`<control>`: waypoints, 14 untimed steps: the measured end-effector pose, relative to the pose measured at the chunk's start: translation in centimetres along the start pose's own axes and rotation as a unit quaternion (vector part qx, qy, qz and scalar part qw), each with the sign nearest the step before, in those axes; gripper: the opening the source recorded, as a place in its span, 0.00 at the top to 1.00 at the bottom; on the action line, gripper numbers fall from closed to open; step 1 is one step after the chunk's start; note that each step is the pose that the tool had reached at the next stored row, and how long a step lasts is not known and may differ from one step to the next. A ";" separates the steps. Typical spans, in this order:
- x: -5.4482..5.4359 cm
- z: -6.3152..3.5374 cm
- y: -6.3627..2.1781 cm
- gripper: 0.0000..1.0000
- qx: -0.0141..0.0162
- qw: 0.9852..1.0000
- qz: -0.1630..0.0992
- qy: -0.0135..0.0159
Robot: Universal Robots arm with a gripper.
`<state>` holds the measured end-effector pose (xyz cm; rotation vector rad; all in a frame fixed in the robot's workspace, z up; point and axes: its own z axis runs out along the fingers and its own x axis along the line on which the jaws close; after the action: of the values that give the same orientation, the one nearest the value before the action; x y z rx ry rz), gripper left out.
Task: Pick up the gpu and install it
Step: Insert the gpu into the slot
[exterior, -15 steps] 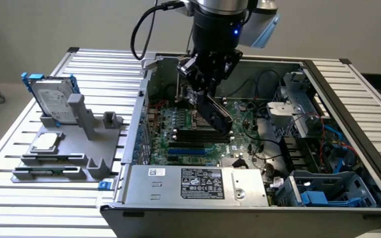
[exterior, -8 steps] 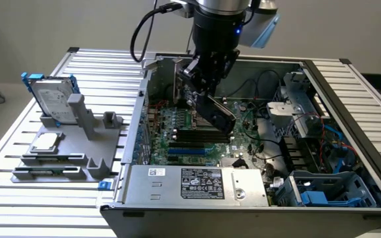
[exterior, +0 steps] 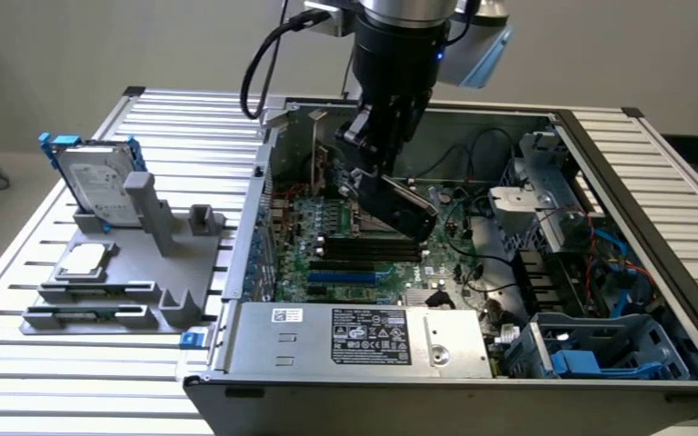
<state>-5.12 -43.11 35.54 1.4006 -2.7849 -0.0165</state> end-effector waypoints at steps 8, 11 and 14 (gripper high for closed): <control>0.0 0.04 0.00 0.74 0.001 0.997 -0.073 0.001; 0.0 0.07 0.00 0.74 0.002 0.995 -0.100 0.002; 0.0 0.11 0.00 0.74 0.002 0.992 -0.127 0.003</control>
<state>-5.12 -43.11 35.43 1.7413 -2.5841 -0.0114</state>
